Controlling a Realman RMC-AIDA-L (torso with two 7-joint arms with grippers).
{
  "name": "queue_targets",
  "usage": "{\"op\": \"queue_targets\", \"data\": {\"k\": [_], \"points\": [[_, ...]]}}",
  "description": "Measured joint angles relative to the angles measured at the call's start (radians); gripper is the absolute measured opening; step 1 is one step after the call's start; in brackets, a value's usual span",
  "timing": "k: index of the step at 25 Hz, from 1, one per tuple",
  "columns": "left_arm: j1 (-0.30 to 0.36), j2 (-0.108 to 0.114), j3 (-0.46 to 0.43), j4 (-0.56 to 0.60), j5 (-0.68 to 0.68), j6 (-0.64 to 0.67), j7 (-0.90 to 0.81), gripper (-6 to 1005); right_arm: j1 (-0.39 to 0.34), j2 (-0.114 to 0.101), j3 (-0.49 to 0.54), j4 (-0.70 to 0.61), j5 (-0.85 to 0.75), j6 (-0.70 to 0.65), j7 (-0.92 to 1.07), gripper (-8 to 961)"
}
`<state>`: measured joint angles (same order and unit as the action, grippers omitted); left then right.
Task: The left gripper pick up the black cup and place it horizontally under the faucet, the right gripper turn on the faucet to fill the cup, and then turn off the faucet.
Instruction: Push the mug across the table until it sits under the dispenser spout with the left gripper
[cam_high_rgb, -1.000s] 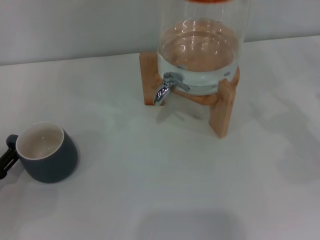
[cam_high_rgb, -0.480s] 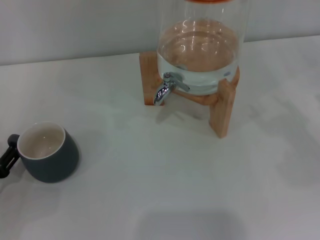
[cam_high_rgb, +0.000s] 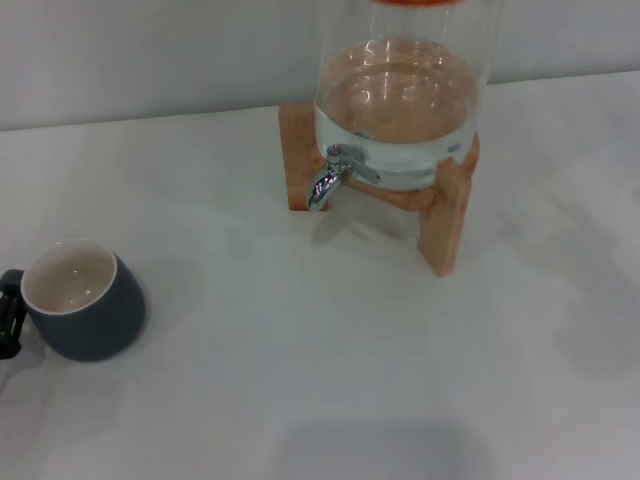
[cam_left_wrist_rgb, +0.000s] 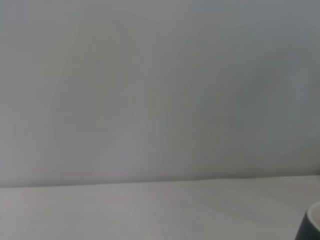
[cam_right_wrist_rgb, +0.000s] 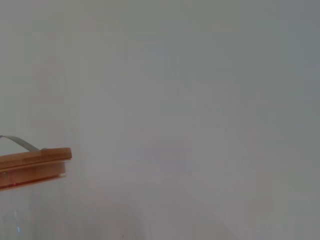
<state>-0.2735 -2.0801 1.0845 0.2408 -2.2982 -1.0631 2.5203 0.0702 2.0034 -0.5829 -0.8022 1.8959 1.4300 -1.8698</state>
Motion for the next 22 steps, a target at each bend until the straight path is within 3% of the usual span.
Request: {"op": "queue_targets", "data": {"k": [3, 8, 14, 22], "points": [[0.001, 0.0, 0.0, 0.0, 0.0, 0.0, 0.0, 443, -0.001, 0.001, 0.0, 0.0, 0.0, 0.001, 0.0, 686], [0.002, -0.001, 0.0, 0.0, 0.001, 0.0, 0.0, 206, -0.002, 0.001, 0.0, 0.001, 0.0, 0.002, 0.0, 686], [0.006, -0.002, 0.0, 0.0, 0.001, -0.048, 0.0, 140, -0.002, 0.001, 0.0, 0.002, 0.0, 0.003, 0.0, 686], [-0.004, -0.002, 0.0, 0.0, 0.001, -0.08, -0.025, 141, -0.003, 0.001, 0.0, 0.014, -0.001, 0.01, 0.0, 687]]}}
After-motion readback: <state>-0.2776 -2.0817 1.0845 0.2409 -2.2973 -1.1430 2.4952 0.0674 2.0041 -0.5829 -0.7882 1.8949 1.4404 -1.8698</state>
